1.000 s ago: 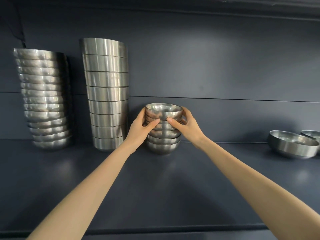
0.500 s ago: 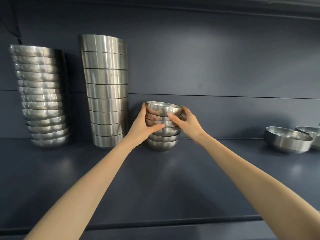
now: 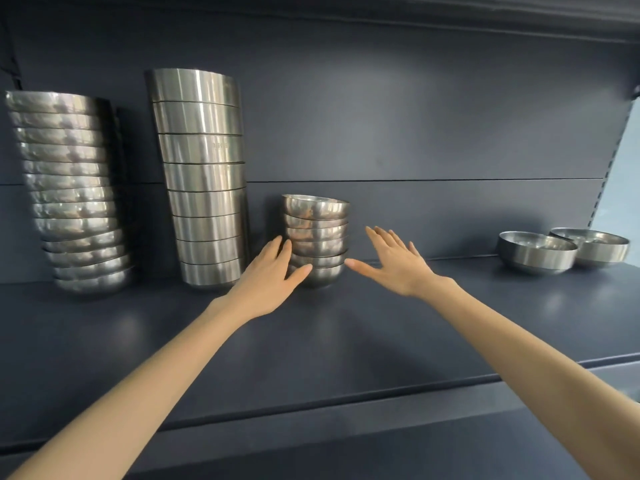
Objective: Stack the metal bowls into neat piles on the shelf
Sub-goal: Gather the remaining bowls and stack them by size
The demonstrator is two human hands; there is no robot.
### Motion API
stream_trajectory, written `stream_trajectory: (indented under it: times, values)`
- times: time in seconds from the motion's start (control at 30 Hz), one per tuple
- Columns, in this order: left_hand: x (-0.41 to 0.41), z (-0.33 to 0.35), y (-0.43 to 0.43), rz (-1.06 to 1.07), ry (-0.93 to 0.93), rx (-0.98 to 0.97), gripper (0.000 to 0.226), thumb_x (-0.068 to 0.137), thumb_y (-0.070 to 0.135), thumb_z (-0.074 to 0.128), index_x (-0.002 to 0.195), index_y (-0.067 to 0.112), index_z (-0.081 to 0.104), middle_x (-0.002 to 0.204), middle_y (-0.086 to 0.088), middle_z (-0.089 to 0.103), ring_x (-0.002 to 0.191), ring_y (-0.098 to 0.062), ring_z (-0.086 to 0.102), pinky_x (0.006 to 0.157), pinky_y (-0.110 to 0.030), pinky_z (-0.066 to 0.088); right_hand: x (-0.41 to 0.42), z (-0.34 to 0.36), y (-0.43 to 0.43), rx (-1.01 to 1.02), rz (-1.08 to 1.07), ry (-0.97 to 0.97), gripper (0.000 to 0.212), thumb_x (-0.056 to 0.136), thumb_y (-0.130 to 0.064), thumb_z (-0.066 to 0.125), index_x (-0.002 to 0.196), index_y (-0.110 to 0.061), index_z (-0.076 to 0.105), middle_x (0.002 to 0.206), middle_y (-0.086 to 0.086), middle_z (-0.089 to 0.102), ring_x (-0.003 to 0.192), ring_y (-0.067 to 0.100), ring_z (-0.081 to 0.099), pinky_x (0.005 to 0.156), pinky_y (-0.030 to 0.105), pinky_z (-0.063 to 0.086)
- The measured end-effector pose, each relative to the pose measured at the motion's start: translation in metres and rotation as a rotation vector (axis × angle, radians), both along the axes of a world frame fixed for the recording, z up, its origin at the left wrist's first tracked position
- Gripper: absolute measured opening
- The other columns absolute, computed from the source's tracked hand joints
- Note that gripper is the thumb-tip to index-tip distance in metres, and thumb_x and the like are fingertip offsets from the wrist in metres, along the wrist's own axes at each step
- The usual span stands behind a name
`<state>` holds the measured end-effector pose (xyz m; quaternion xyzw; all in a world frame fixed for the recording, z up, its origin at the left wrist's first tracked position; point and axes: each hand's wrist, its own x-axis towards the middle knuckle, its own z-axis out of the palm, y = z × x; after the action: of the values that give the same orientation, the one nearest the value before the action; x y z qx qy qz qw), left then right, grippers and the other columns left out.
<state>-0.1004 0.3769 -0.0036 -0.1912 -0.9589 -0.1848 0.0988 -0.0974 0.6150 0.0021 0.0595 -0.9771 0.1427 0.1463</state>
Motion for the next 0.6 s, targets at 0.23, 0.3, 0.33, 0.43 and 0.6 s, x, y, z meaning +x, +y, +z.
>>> stream_trajectory:
  times: [0.23, 0.3, 0.33, 0.43, 0.6]
  values:
    - [0.023, -0.008, 0.003, 0.044, 0.195, -0.304, 0.077, 0.092, 0.071, 0.012, 0.154, 0.025, 0.012, 0.162, -0.003, 0.006, 0.149, -0.023, 0.004, 0.119, -0.039, 0.01, 0.043, -0.013, 0.02, 0.161, -0.059, 0.094, 0.091, 0.086, -0.074, 0.035, 0.155, -0.02, 0.012, 0.161, -0.003, 0.018, 0.15, 0.019, 0.008, 0.121, 0.051, 0.004]
    - [0.03, -0.009, 0.008, 0.05, 0.216, -0.333, 0.094, 0.075, 0.077, -0.006, 0.154, 0.027, 0.012, 0.162, -0.003, 0.007, 0.148, -0.025, 0.005, 0.118, -0.04, 0.01, 0.051, -0.014, 0.028, 0.185, -0.067, 0.056, 0.094, 0.085, -0.077, 0.032, 0.156, -0.021, 0.005, 0.163, -0.003, 0.007, 0.15, 0.02, -0.002, 0.12, 0.052, 0.0]
    - [0.033, -0.01, 0.011, 0.054, 0.22, -0.344, 0.101, 0.068, 0.076, -0.011, 0.154, 0.028, 0.012, 0.162, -0.003, 0.007, 0.148, -0.026, 0.005, 0.118, -0.041, 0.01, 0.055, -0.015, 0.033, 0.194, -0.069, 0.028, 0.095, 0.085, -0.078, 0.031, 0.156, -0.022, 0.002, 0.164, -0.003, 0.001, 0.15, 0.02, -0.007, 0.12, 0.052, -0.002]
    - [0.041, -0.009, 0.024, 0.078, 0.225, -0.361, 0.107, 0.062, 0.076, -0.015, 0.154, 0.028, 0.012, 0.162, -0.004, 0.007, 0.148, -0.027, 0.005, 0.119, -0.041, 0.009, 0.066, -0.015, 0.05, 0.207, -0.074, -0.022, 0.096, 0.084, -0.079, 0.029, 0.156, -0.024, -0.002, 0.163, -0.002, -0.008, 0.149, 0.022, -0.014, 0.119, 0.053, -0.005]
    - [0.057, -0.006, 0.057, 0.111, 0.204, -0.348, 0.109, 0.059, 0.076, -0.016, 0.153, 0.028, 0.013, 0.162, -0.002, 0.006, 0.149, -0.027, 0.004, 0.118, -0.041, 0.009, 0.089, -0.012, 0.088, 0.164, -0.085, 0.066, 0.089, 0.085, -0.076, 0.033, 0.154, -0.021, 0.017, 0.163, -0.005, 0.01, 0.15, 0.019, 0.0, 0.121, 0.049, 0.002]
